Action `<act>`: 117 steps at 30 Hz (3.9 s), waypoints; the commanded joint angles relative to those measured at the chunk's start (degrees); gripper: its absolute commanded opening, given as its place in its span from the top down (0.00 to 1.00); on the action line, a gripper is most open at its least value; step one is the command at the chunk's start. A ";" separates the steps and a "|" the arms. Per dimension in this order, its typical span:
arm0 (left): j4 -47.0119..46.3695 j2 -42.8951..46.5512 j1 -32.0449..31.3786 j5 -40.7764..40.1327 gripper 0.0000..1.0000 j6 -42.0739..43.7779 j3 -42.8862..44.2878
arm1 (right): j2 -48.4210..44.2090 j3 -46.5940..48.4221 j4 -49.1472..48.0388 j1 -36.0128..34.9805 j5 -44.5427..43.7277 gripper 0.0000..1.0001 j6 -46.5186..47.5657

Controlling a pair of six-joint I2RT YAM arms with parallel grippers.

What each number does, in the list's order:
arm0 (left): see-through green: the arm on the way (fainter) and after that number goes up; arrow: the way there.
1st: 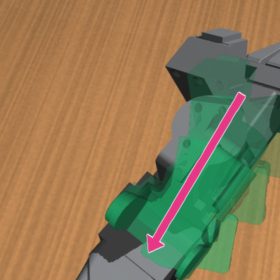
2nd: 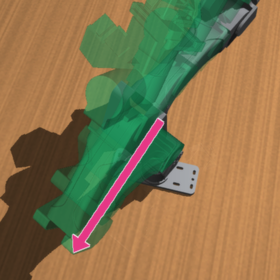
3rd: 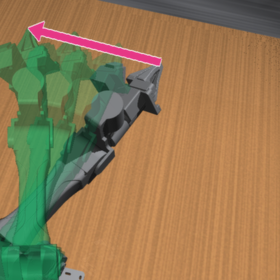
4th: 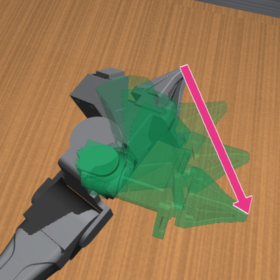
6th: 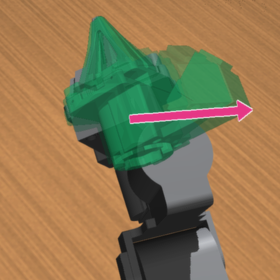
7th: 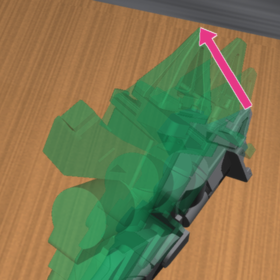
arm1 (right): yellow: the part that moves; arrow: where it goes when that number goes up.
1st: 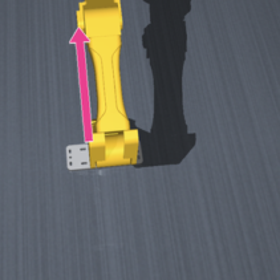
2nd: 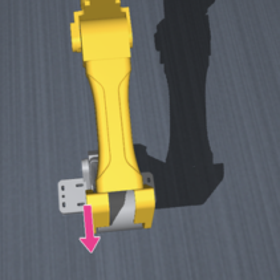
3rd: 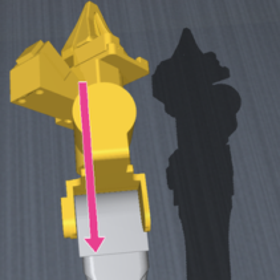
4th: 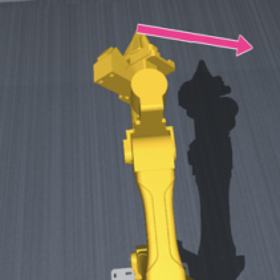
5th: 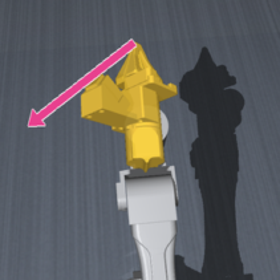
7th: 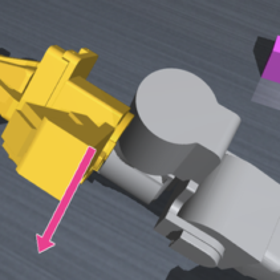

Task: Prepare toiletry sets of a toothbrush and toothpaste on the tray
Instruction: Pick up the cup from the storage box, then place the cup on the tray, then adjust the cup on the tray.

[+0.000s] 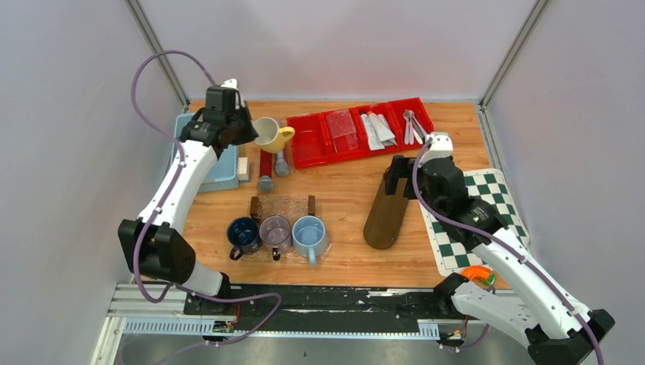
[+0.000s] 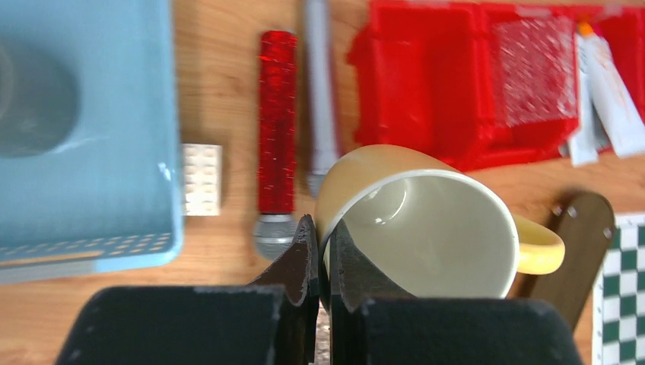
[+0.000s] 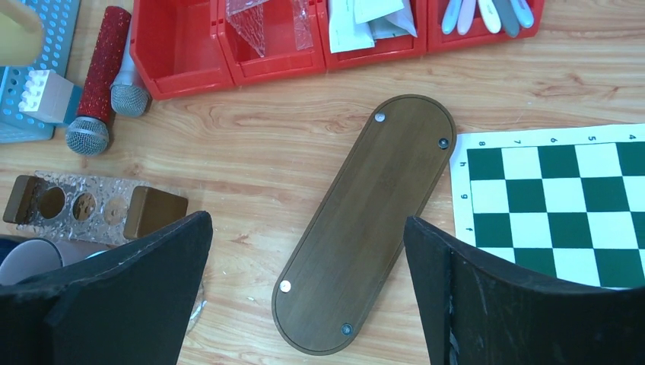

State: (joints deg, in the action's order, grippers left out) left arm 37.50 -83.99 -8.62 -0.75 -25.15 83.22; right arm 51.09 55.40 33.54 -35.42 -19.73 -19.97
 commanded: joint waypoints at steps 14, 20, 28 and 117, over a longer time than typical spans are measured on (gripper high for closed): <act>-13.52 -14.69 -29.85 -6.23 1.00 -7.79 10.14 | -9.57 -3.35 -1.67 0.32 -6.87 0.00 -0.68; -13.62 -21.09 -36.07 -6.72 1.00 -8.13 15.51 | -10.87 -4.10 -1.66 0.31 -7.46 0.00 -0.95; -14.15 -26.61 -41.17 -7.43 1.00 -8.34 18.86 | -11.74 -5.02 -1.62 0.31 -7.97 0.00 -1.57; -33.97 47.69 -28.47 -36.37 0.00 32.22 -40.25 | 33.11 8.41 -2.67 15.16 8.43 0.72 12.96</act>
State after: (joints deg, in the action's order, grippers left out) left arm 7.05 -36.69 -37.34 -37.47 6.55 44.05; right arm 84.25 61.89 34.17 -20.53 -11.86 -8.93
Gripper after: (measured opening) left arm 0.998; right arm 0.336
